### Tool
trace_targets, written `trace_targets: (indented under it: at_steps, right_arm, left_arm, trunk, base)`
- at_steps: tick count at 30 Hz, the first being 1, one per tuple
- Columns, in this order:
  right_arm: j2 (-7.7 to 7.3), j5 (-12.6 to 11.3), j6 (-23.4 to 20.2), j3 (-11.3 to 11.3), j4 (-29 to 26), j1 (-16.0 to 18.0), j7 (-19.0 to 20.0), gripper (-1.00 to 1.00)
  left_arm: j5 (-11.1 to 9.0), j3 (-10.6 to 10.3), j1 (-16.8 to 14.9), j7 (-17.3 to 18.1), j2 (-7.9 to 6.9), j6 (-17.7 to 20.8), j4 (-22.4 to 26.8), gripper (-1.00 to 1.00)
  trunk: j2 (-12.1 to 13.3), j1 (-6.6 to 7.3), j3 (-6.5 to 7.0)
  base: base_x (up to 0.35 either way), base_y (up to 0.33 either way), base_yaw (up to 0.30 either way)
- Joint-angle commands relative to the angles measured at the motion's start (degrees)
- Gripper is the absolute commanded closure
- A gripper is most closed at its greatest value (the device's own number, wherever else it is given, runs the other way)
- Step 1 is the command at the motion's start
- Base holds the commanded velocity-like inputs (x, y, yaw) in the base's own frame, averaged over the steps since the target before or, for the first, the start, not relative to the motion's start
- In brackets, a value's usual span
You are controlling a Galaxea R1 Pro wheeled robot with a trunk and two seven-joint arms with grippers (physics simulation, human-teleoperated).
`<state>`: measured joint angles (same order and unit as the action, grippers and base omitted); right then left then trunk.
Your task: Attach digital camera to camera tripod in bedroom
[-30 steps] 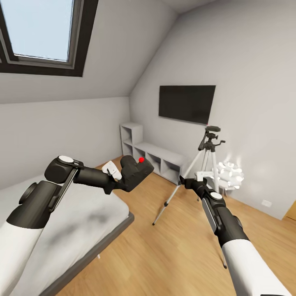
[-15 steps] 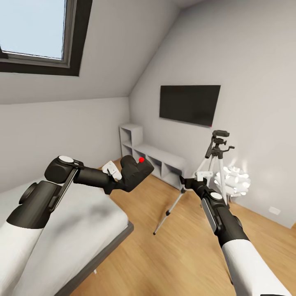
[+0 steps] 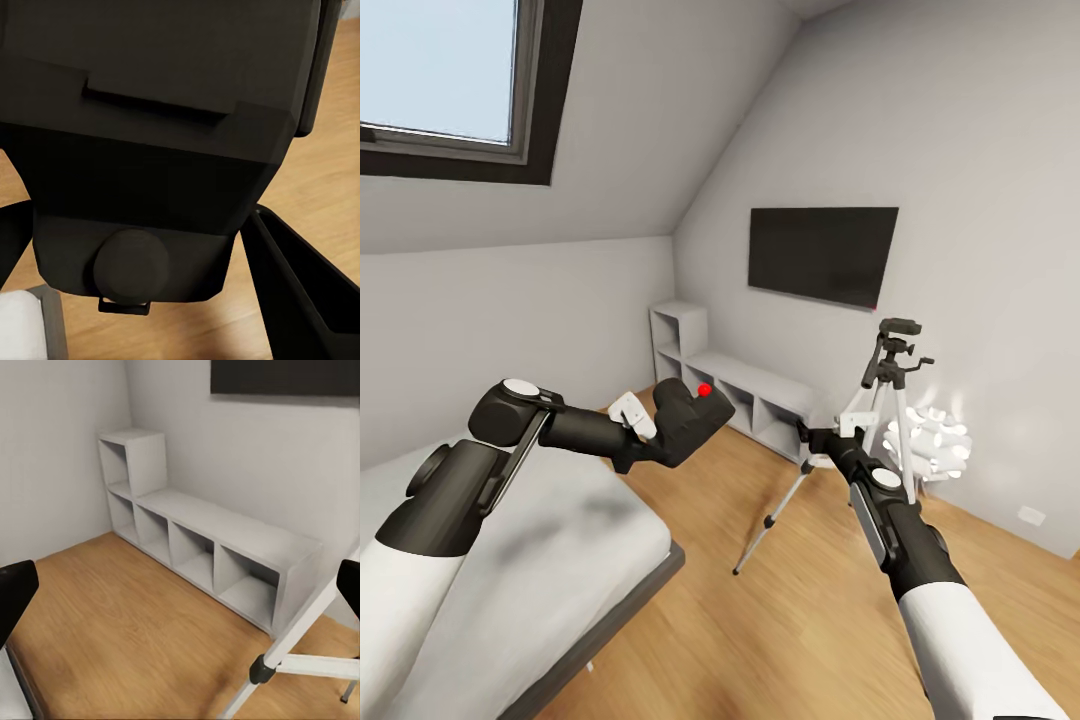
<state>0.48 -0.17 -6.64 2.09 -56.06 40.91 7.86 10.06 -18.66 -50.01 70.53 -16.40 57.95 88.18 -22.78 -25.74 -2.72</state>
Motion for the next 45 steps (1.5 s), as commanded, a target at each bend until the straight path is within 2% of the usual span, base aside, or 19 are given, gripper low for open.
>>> trace_targets:
  at_steps: [1,7,12,15,16,17,21,22,24,26,29,31,33,34,38,40,42,43,45]
  right_arm:
    - [0.05,0.0,-0.4,0.2,0.0,0.0,0.4,-1.0]
    - [0.03,0.1,-0.9,0.3,2.5,-0.6,0.4,-1.0]
    - [-0.02,0.1,-1.0,0.3,2.8,-0.7,0.4,-1.0]
    - [-0.03,0.1,-1.0,0.3,3.2,-0.8,0.4,-1.0]
    - [-0.03,0.1,-0.9,0.3,3.5,-0.8,0.4,-1.0]
    - [-0.03,0.1,-0.9,0.3,3.6,-0.8,0.4,-1.0]
    - [-0.04,0.1,-0.9,0.3,3.6,-0.8,0.4,-1.0]
    - [-0.04,0.1,-0.9,0.3,3.7,-0.8,0.4,-1.0]
    - [-0.04,0.1,-0.9,0.3,3.7,-0.8,0.4,-1.0]
    - [-0.04,0.1,-0.9,0.3,3.7,-0.8,0.4,-1.0]
    - [-0.04,0.1,-0.9,0.3,3.7,-0.8,0.4,-1.0]
    - [-0.04,0.1,-0.9,0.3,3.7,-0.8,0.4,-1.0]
    - [-0.04,0.1,-0.9,0.3,3.7,-0.8,0.4,-1.0]
    - [-0.04,0.1,-0.9,0.3,3.7,-0.8,0.4,-1.0]
    - [-0.04,0.1,-0.9,0.3,3.7,-0.8,0.4,-1.0]
    - [-0.04,0.1,-0.9,0.3,3.7,-0.8,0.4,-1.0]
    - [-0.04,0.1,-0.9,0.3,3.7,-0.8,0.4,-1.0]
    - [-0.04,0.1,-0.9,0.3,3.7,-0.8,0.4,-1.0]
    - [-0.04,0.1,-0.9,0.3,3.7,-0.8,0.4,-1.0]
  left_arm:
    - [0.6,0.0,-0.1,0.6,-0.02,0.4,0.1,1.0]
    - [0.6,-0.5,-0.1,0.6,-0.14,0.3,0.1,1.0]
    - [0.6,-3.3,-0.1,0.2,0.21,0.1,-0.1,1.0]
    - [0.6,-4.0,-0.2,-0.4,0.39,0.2,-1.3,1.0]
    - [0.6,-3.8,-3.6,-0.7,0.63,0.4,-4.9,1.0]
    - [0.6,-3.8,-4.7,-0.8,0.65,0.5,-6.4,1.0]
    - [0.6,-3.5,-12.8,-0.8,0.99,0.6,-19.6,1.0]
    - [0.6,-3.4,-19.4,-0.8,1.63,0.5,-29.3,1.0]
    - [0.6,-3.4,-23.7,-0.8,2.35,0.5,-34.6,1.0]
    - [0.6,-3.5,-26.1,-0.8,2.81,0.5,-37.1,1.0]
    - [0.6,-3.5,-31.9,-0.7,3.48,0.5,-42.2,1.0]
    - [0.6,-3.5,-36.8,-0.7,3.92,0.5,-48.1,1.0]
    - [0.6,-3.6,-38.8,-0.7,4.03,0.4,-50.6,1.0]
    - [0.7,-3.7,-41.4,-0.7,4.4,0.3,-53.5,1.0]
    - [0.8,-4.4,-45.4,-0.7,5.83,0.3,-56.4,1.0]
    - [0.9,-5.3,-46.2,-0.7,6.22,0.3,-56.7,1.0]
    - [0.9,-7.2,-46.7,-0.7,6.76,0.3,-56.9,1.0]
    - [0.9,-10.3,-47.0,-0.6,7.42,0.2,-56.9,1.0]
    - [0.8,-14.3,-47.2,-0.3,8.01,0.2,-56.8,1.0]
  trunk:
    - [-0.1,-0.04,-0.14]
    - [-0.1,-0.04,-0.14]
    - [-0.1,-0.04,-0.14]
    - [-0.1,-0.04,-0.14]
    - [-0.1,-0.04,-0.14]
    - [-0.1,-0.04,-0.14]
    - [-0.1,-0.04,-0.14]
    - [-0.1,-0.04,-0.14]
    - [-0.1,-0.04,-0.14]
    - [-0.1,-0.04,-0.14]
    - [-0.1,-0.04,-0.14]
    - [-0.1,-0.04,-0.14]
    - [-0.1,-0.04,-0.14]
    - [-0.1,-0.04,-0.14]
    - [-0.1,-0.04,-0.14]
    - [-0.1,-0.04,-0.14]
    - [-0.1,-0.04,-0.14]
    - [-0.1,-0.04,-0.14]
    - [-0.1,-0.04,-0.14]
  base:
    - [0.001,0.0,0.0]
    - [0.0,0.0,0.0]
    - [0.0,0.0,0.0]
    - [0.0,0.0,0.0]
    - [0.0,0.0,0.0]
    - [0.0,0.0,0.0]
    - [0.0,0.0,0.0]
    - [0.0,0.0,0.0]
    - [0.0,0.0,0.0]
    - [0.0,0.0,0.0]
    - [0.0,0.0,0.0]
    - [0.0,0.0,0.0]
    - [0.0,0.0,0.0]
    - [0.0,0.0,0.0]
    - [0.0,0.0,0.0]
    - [0.0,0.0,0.0]
    - [0.0,0.0,0.0]
    - [0.0,0.0,0.0]
    - [0.0,0.0,0.0]
